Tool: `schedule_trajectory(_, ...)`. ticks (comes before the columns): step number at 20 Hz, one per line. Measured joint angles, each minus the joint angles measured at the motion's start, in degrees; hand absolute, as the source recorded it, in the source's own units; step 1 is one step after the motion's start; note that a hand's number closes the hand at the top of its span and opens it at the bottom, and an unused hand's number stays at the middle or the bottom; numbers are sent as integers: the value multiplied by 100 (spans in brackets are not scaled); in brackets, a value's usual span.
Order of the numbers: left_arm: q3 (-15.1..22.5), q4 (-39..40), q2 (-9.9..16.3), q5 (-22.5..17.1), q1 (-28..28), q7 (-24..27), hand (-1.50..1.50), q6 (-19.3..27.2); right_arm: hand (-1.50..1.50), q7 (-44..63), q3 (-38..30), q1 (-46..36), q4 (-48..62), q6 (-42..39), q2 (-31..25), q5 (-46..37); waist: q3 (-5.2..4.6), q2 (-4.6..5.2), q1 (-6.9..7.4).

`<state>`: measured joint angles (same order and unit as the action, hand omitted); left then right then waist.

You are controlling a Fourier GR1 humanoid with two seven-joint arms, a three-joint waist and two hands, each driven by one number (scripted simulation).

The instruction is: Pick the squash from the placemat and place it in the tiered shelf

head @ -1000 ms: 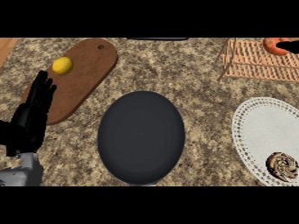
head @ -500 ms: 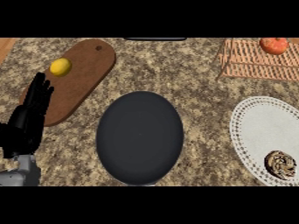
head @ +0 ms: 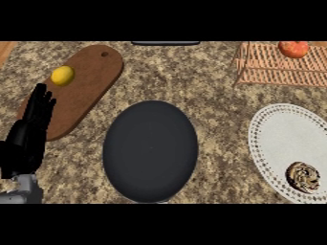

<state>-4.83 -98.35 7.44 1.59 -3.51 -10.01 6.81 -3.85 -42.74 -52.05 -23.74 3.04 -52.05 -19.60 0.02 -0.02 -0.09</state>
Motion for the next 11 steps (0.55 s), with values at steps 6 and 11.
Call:
schedule_trajectory(6,-86,62,40,-58,-98,-8,0,-48,-150,-205,-325,783,-22,-859,-574,524,2,6,-3)
schedule_trajectory(11,-74,12,28,-47,-43,-38,0,-78,-150,-440,-469,1332,-46,-1452,-863,894,1,3,6)
